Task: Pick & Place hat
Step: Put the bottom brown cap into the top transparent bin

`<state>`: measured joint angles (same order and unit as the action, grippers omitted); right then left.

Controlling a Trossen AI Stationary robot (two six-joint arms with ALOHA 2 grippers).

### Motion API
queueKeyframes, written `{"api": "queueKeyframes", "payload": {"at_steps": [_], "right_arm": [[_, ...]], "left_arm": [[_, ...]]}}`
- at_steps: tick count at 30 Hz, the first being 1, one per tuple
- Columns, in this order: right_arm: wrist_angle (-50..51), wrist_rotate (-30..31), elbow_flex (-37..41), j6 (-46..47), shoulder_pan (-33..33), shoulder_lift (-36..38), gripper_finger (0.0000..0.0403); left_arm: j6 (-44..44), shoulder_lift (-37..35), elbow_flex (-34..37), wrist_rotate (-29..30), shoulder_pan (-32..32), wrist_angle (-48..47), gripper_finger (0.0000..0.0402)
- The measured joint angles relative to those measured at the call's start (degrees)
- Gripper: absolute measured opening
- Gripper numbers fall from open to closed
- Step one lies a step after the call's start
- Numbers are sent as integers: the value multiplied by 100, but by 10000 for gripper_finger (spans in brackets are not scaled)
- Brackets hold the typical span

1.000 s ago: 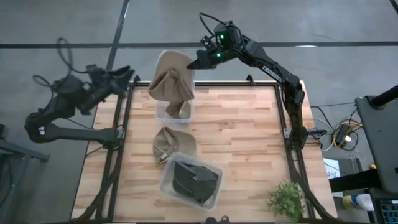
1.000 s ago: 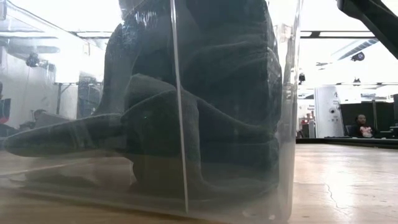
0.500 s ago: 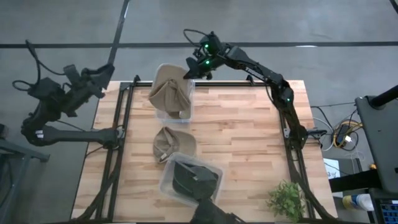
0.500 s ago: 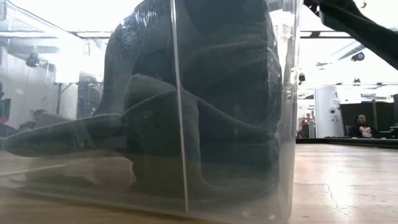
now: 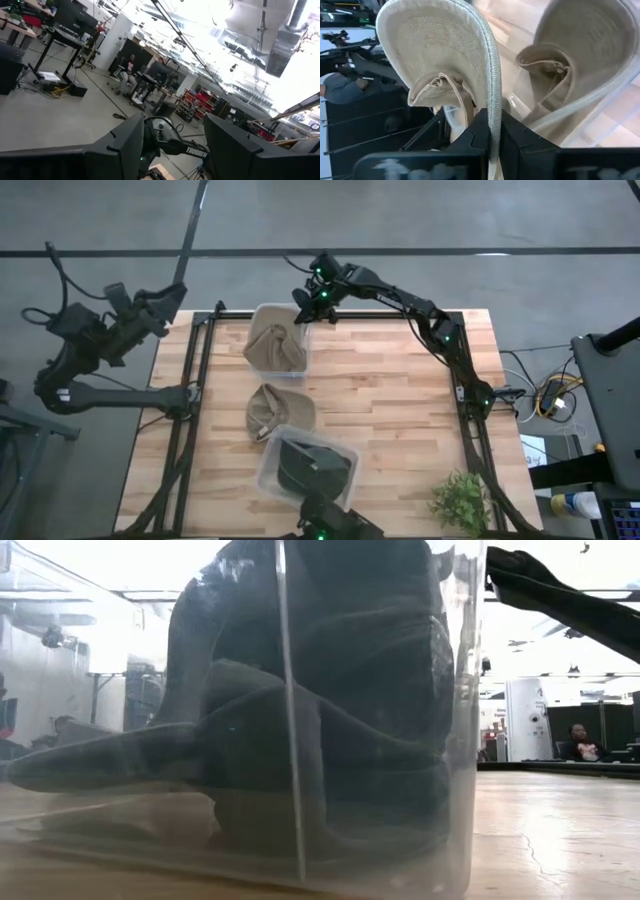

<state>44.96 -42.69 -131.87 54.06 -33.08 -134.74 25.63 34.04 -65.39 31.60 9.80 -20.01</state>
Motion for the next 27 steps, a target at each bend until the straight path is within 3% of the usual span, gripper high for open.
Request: {"api": "queueKeyframes", "payload": {"at_steps": [7,20,27], "right_arm": [[25,353,2,-64,-32,-10,25],[8,369,1,-418,-83,73,181],[-16,94,1,-493,-94,348,203]], "left_arm": [[7,27,2,-42,0,-13,201],[37,143,2,-75,0,-20,201],[37,169,2,-77,0,-29,201]]}}
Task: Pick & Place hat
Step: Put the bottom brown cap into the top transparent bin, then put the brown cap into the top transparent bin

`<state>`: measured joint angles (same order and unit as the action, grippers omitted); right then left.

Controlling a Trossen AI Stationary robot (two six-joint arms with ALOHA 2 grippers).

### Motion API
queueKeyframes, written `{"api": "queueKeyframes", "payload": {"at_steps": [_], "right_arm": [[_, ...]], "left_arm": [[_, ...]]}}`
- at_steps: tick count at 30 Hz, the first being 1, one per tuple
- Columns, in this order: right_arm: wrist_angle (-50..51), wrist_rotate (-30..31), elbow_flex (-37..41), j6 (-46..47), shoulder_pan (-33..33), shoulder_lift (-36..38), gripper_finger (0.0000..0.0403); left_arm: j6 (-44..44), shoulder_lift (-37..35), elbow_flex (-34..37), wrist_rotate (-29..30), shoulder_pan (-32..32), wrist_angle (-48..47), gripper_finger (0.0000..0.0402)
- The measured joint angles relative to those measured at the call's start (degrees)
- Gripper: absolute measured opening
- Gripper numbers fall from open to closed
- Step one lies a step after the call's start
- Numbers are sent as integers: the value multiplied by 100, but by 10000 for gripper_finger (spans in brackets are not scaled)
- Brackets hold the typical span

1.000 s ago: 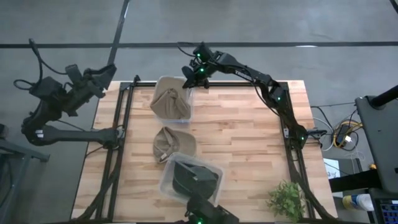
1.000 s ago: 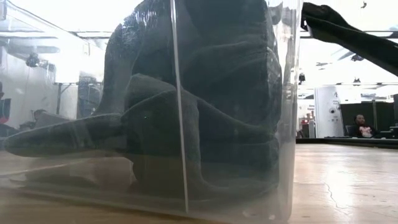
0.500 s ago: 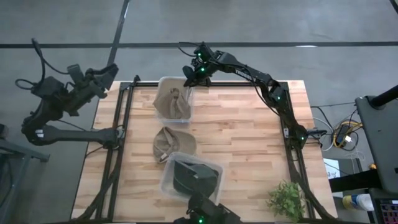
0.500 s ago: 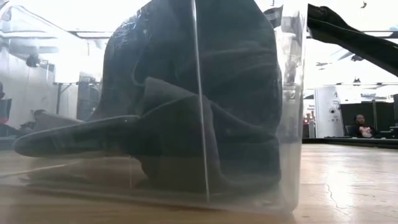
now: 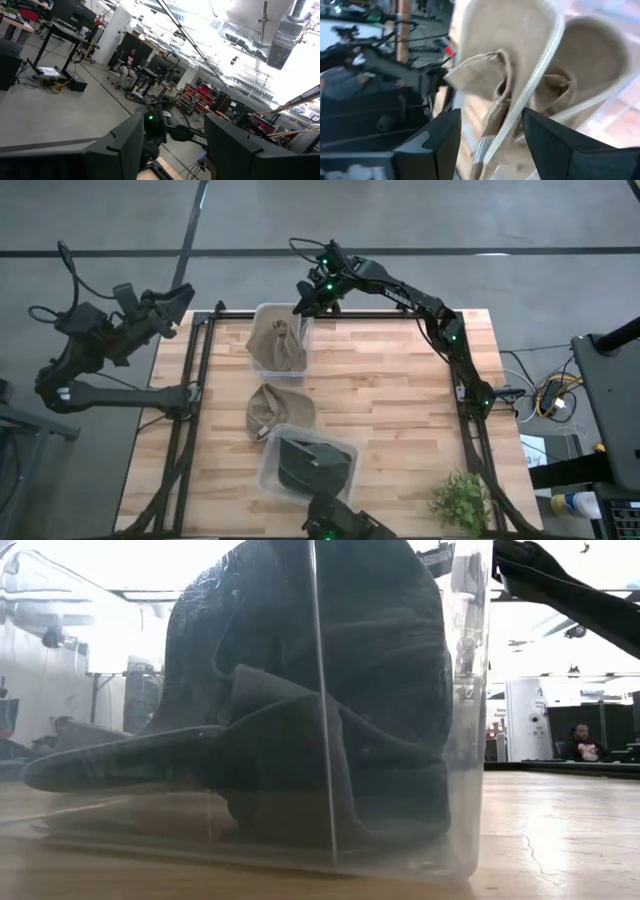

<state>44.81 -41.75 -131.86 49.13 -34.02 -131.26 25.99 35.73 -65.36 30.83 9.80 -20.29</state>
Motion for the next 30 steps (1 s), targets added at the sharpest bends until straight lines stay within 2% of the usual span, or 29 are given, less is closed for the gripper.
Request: {"api": "queueKeyframes", "payload": {"at_steps": [5,8,10,15,19,24,30], "right_arm": [[312,-148,-1,-356,62,336,203],[752,147,-10,-719,117,533,203],[1086,313,-7,-1029,157,639,203],[2171,278,-1,-2336,455,1021,203],[2913,303,10,-2823,800,1107,203],[2983,367,45,-2958,1216,1093,203],[2963,796,411,-3048,1812,1043,203]], "left_arm": [[-2,7,0,0,0,4,201],[-2,7,0,2,0,21,201],[-2,7,0,0,0,17,201],[-2,7,0,0,0,15,202],[-2,56,0,-31,0,2,201],[29,160,2,-147,0,-106,201],[130,224,2,-177,0,-129,202]]}}
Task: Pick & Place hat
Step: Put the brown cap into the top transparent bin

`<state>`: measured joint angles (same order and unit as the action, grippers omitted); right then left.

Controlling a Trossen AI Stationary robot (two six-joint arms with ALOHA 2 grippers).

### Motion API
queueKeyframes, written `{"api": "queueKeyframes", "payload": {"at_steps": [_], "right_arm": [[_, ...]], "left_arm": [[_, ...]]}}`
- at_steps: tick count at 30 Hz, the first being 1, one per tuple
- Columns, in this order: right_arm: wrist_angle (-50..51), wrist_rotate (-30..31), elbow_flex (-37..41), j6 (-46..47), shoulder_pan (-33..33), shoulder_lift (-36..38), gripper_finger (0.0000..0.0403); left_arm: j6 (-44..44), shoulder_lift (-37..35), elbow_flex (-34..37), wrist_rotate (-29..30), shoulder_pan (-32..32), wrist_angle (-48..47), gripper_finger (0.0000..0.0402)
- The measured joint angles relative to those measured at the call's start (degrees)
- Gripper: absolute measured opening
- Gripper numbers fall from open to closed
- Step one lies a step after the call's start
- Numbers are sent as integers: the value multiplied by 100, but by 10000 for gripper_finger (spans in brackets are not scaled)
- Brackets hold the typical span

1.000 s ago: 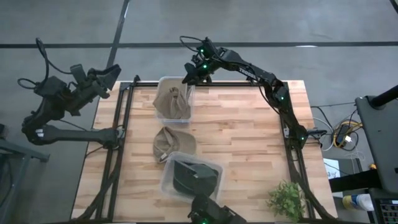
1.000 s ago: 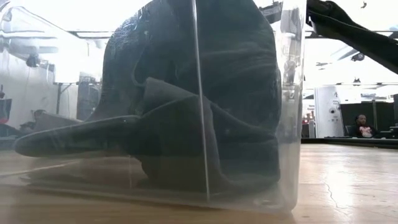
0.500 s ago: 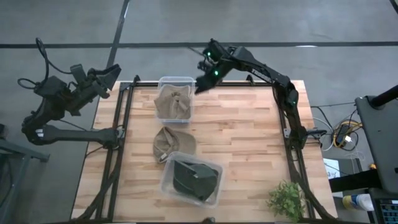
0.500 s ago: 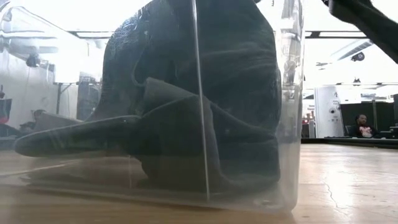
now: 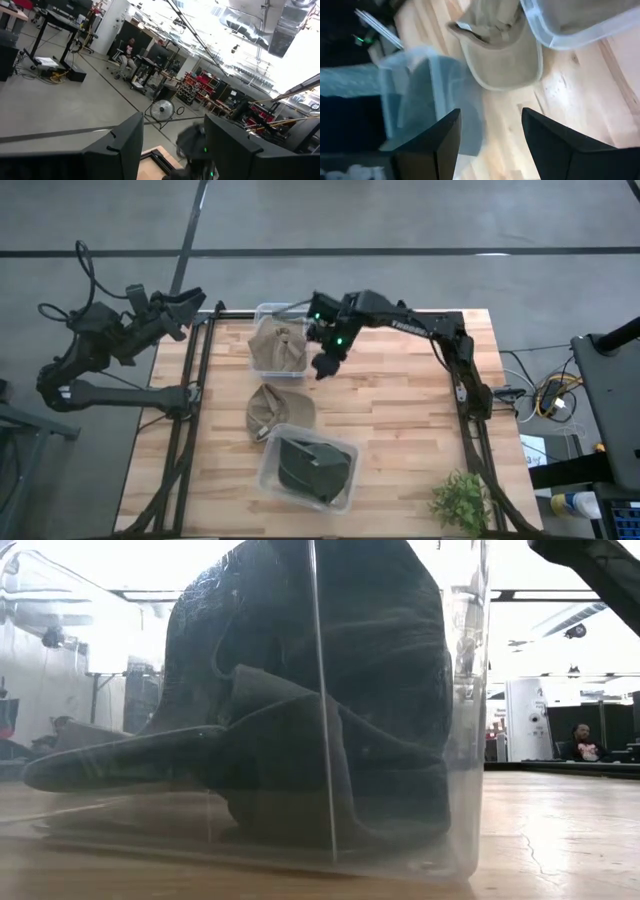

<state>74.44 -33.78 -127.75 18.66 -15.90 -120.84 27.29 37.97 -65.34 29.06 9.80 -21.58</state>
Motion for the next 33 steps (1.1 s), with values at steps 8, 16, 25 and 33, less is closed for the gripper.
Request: {"api": "queueKeyframes", "payload": {"at_steps": [8,16,25,33], "right_arm": [[-1158,867,607,37,856,33,203],[-3193,1457,1098,401,1369,221,203],[-5720,2021,2607,390,1749,623,203],[-6588,2479,4523,1075,1644,1573,203]], "left_arm": [[127,14,0,-4,0,0,202],[182,16,0,-6,0,-4,201],[275,67,0,-100,2,-28,202],[306,147,0,-109,2,-90,202]]}}
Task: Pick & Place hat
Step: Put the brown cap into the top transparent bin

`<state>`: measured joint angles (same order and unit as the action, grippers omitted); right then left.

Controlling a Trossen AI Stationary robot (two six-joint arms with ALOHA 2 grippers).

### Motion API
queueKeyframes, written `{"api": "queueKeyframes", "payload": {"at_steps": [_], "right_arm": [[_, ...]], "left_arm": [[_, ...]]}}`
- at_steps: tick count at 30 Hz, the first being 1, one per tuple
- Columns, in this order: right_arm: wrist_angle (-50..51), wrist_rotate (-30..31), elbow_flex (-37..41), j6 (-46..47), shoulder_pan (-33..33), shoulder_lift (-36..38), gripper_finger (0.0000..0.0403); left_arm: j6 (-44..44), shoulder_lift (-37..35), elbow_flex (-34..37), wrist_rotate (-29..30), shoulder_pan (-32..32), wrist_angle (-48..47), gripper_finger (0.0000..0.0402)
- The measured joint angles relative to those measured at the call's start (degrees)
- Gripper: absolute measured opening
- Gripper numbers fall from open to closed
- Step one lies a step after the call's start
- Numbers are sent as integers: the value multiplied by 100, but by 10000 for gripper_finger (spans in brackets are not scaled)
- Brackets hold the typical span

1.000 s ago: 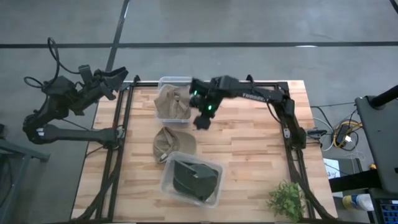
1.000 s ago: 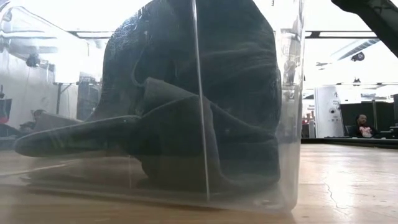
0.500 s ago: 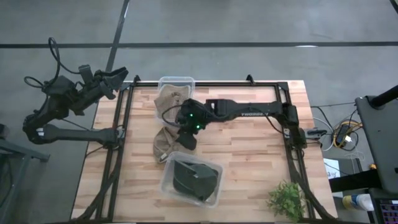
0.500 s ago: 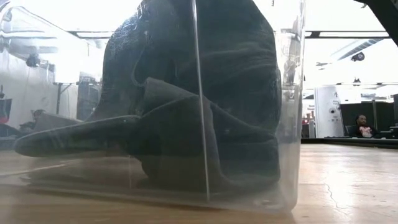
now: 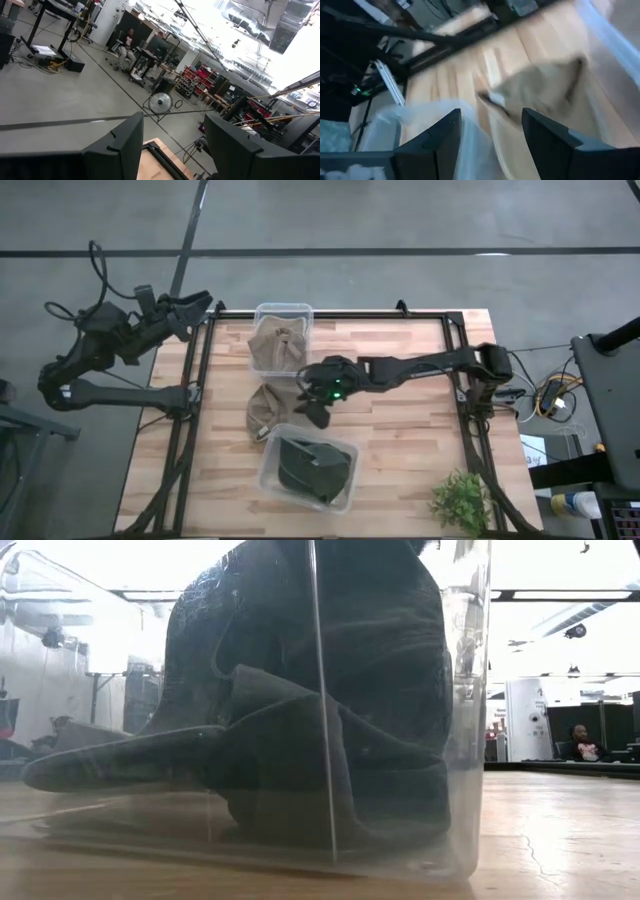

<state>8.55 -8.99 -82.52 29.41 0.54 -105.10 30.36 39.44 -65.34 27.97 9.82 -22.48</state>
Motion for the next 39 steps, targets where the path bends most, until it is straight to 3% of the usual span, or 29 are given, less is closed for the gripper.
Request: {"api": "queueKeyframes", "payload": {"at_steps": [9,20,27,39], "right_arm": [[-262,115,1759,646,-178,737,201],[-1253,164,2744,942,-634,471,187],[-1775,108,2799,865,-785,2,187],[-1839,-308,1774,580,-782,-1127,187]], "left_arm": [[21,29,0,-47,0,-24,202],[130,81,0,-49,-2,-46,202],[133,137,0,-50,-2,-50,202],[158,193,0,-50,-4,-56,202]]}}
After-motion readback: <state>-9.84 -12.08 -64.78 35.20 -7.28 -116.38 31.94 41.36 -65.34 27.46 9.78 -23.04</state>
